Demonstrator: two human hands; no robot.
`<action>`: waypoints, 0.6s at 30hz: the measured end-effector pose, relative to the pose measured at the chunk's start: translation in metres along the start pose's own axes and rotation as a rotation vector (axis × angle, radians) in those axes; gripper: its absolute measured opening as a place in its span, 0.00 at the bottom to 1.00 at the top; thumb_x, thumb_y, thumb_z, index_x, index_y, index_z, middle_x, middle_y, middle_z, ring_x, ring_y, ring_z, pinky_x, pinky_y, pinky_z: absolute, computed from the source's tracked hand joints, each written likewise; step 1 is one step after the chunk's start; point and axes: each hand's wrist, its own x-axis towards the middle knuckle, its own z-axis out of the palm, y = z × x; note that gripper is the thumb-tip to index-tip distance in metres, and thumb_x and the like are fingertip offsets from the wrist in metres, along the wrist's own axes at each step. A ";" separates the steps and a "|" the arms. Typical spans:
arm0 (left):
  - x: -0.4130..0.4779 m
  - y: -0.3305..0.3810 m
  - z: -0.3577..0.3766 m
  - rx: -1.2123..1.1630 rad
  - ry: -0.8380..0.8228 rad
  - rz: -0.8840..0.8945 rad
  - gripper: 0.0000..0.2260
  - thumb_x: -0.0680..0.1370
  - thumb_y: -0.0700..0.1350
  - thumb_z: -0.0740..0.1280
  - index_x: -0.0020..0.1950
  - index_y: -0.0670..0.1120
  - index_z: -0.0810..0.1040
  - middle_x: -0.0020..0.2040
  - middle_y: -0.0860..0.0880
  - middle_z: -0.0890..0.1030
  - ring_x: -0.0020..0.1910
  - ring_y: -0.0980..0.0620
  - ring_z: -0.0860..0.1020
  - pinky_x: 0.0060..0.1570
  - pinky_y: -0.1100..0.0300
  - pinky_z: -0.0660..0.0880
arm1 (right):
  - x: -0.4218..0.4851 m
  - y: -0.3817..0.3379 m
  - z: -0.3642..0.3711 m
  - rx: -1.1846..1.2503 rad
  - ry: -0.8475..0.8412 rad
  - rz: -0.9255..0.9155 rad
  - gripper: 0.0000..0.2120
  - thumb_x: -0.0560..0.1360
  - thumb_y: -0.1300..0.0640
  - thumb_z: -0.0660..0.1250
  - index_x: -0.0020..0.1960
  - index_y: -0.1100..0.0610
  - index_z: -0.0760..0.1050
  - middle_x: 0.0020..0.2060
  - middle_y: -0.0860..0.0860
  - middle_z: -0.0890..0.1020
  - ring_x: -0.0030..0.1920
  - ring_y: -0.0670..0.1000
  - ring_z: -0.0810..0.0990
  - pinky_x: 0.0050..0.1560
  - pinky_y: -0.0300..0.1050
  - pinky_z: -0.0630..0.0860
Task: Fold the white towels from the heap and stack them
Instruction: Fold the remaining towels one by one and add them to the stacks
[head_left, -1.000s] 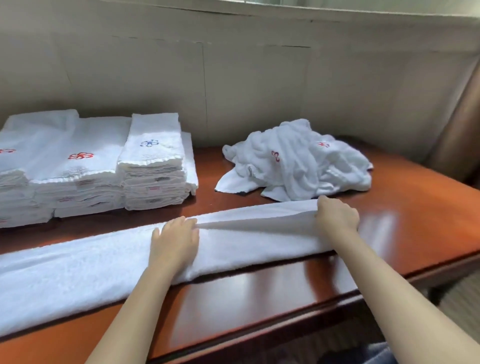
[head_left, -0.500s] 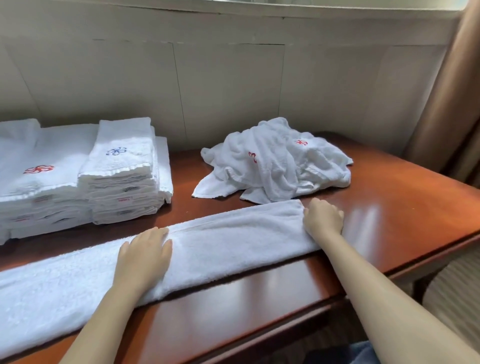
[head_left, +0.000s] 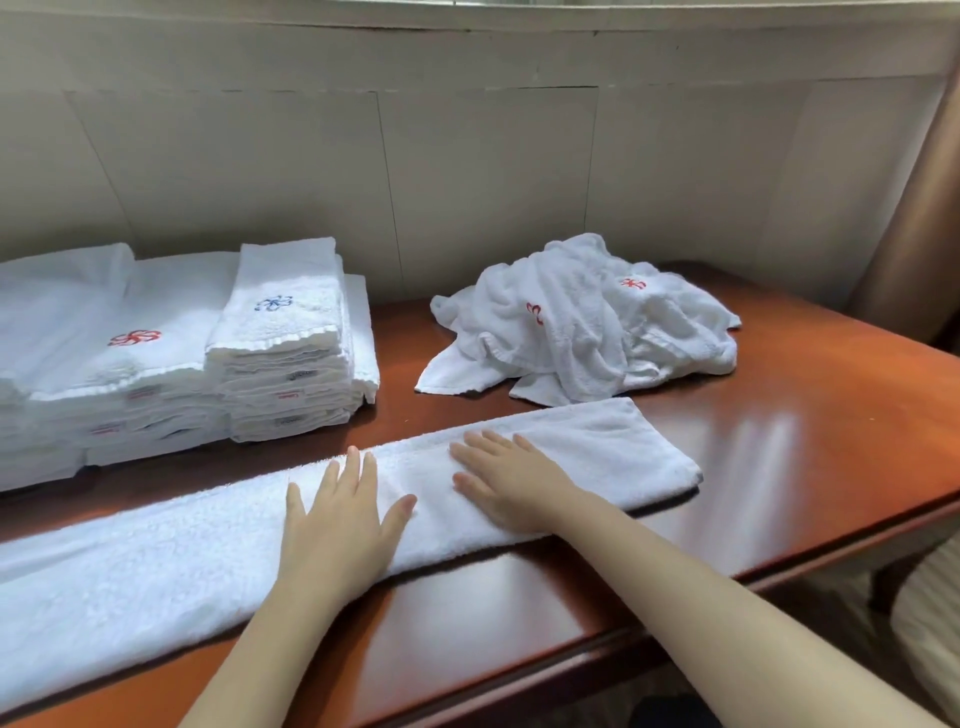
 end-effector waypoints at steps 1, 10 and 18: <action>-0.002 -0.003 0.001 -0.047 -0.034 0.003 0.31 0.79 0.64 0.43 0.79 0.50 0.46 0.79 0.52 0.44 0.78 0.53 0.46 0.73 0.42 0.46 | 0.001 0.007 -0.003 0.010 0.008 0.028 0.24 0.82 0.44 0.47 0.75 0.49 0.57 0.77 0.49 0.56 0.76 0.50 0.51 0.74 0.53 0.46; -0.012 -0.060 -0.004 -0.098 -0.061 -0.050 0.27 0.81 0.62 0.43 0.78 0.56 0.46 0.79 0.52 0.45 0.78 0.53 0.45 0.74 0.46 0.43 | -0.005 0.052 -0.018 0.020 0.093 0.239 0.20 0.82 0.48 0.49 0.72 0.49 0.65 0.75 0.50 0.61 0.74 0.49 0.58 0.73 0.51 0.51; -0.035 -0.149 -0.015 -0.109 -0.062 -0.332 0.25 0.81 0.61 0.45 0.78 0.58 0.49 0.79 0.51 0.46 0.78 0.51 0.46 0.74 0.45 0.44 | 0.023 -0.005 -0.021 -0.050 0.166 0.310 0.17 0.79 0.58 0.54 0.67 0.53 0.69 0.66 0.51 0.71 0.68 0.54 0.66 0.71 0.61 0.56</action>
